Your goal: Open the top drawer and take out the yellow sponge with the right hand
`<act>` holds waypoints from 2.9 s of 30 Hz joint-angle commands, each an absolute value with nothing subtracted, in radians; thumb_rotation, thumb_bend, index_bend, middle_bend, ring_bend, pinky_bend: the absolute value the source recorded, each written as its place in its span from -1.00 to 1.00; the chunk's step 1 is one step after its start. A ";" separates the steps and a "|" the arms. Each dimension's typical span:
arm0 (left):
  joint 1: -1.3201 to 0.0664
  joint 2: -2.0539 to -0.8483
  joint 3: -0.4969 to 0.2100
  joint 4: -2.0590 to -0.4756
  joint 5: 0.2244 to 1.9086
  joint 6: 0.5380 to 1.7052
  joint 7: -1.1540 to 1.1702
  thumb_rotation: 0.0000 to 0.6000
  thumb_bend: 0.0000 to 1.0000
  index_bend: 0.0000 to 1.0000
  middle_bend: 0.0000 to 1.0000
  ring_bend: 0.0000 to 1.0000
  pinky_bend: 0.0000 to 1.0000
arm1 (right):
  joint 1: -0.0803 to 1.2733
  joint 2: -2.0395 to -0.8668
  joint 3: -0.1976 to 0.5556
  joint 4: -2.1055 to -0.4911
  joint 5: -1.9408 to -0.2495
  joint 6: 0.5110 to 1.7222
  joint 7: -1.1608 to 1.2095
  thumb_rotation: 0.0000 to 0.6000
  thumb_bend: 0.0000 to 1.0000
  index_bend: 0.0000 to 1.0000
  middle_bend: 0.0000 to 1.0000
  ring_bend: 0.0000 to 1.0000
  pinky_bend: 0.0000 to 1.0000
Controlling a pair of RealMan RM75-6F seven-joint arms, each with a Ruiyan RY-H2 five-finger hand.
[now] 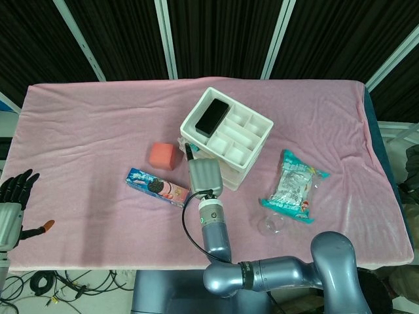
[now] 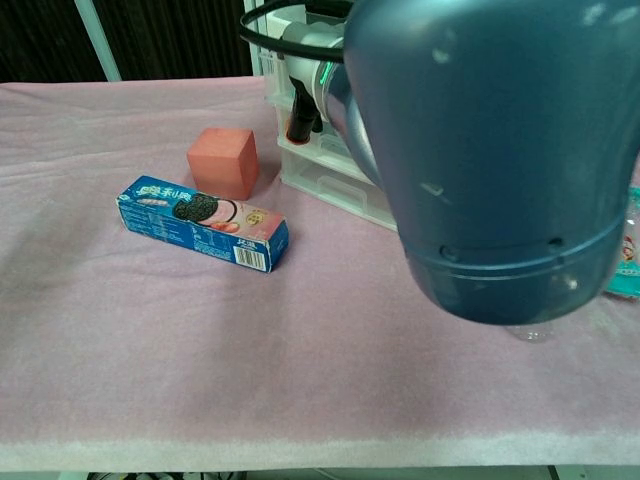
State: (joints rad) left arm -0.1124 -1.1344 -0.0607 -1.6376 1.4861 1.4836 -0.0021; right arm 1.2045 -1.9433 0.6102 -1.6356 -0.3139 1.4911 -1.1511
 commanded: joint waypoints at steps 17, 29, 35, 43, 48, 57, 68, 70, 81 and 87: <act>-0.113 -1.133 -0.061 -1.641 1.483 1.480 -0.004 1.00 -1.00 -1.00 -1.00 -1.00 -1.00 | 1.222 -1.931 0.613 -1.677 -0.285 1.493 -1.152 1.00 -0.12 -0.45 0.60 0.75 0.59; -0.113 -1.133 -0.061 -1.641 1.483 1.479 -0.006 1.00 -1.00 -1.00 -1.00 -1.00 -1.00 | 1.223 -1.918 0.612 -1.708 -0.313 1.498 -1.115 1.00 -0.12 -0.34 0.60 0.75 0.59; -0.113 -1.133 -0.060 -1.642 1.483 1.480 -0.003 1.00 -1.00 -1.00 -1.00 -1.00 -1.00 | 1.219 -1.904 0.605 -1.743 -0.301 1.510 -1.120 1.00 -0.12 -0.29 0.60 0.75 0.59; -0.113 -1.132 -0.062 -1.644 1.480 1.479 -0.003 1.00 -1.00 -1.00 -1.00 -1.00 -1.00 | 1.221 -1.890 0.595 -1.784 -0.295 1.527 -1.127 1.00 -0.12 -0.29 0.60 0.75 0.59; -0.113 -1.132 -0.062 -1.644 1.480 1.479 -0.004 1.00 -1.00 -1.00 -1.00 -1.00 -1.00 | 1.222 -1.883 0.592 -1.806 -0.291 1.536 -1.129 1.00 -0.12 -0.29 0.60 0.75 0.59; -0.114 -1.132 -0.062 -1.644 1.480 1.479 -0.003 1.00 -1.00 -1.00 -1.00 -1.00 -1.00 | 1.227 -1.875 0.580 -1.853 -0.284 1.547 -1.133 1.00 -0.12 -0.29 0.60 0.75 0.59; -0.114 -1.133 -0.064 -1.644 1.478 1.478 -0.002 1.00 -1.00 -1.00 -1.00 -1.00 -1.00 | 1.233 -1.874 0.565 -1.894 -0.276 1.560 -1.133 1.00 -0.12 -0.29 0.60 0.75 0.59; -0.115 -1.133 -0.063 -1.644 1.478 1.477 -0.002 1.00 -1.00 -1.00 -1.00 -1.00 -1.00 | 1.234 -1.874 0.564 -1.900 -0.277 1.563 -1.132 1.00 -0.12 -0.29 0.60 0.75 0.59; -0.115 -1.133 -0.065 -1.645 1.476 1.477 -0.004 1.00 -1.00 -1.00 -1.00 -1.00 -1.00 | 1.246 -1.862 0.562 -1.907 -0.310 1.566 -1.123 1.00 -0.29 -0.61 0.60 0.75 0.59; -0.115 -1.133 -0.065 -1.645 1.476 1.478 -0.004 1.00 -1.00 -1.00 -1.00 -1.00 -1.00 | 1.249 -1.819 0.545 -1.926 -0.337 1.554 -1.148 1.00 -0.53 -0.67 0.60 0.75 0.59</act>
State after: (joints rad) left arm -0.1150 -1.1328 -0.0652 -1.6446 1.4757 1.4777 -0.0042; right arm 1.2480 -1.8305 0.5519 -1.9203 -0.3298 1.5597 -1.1390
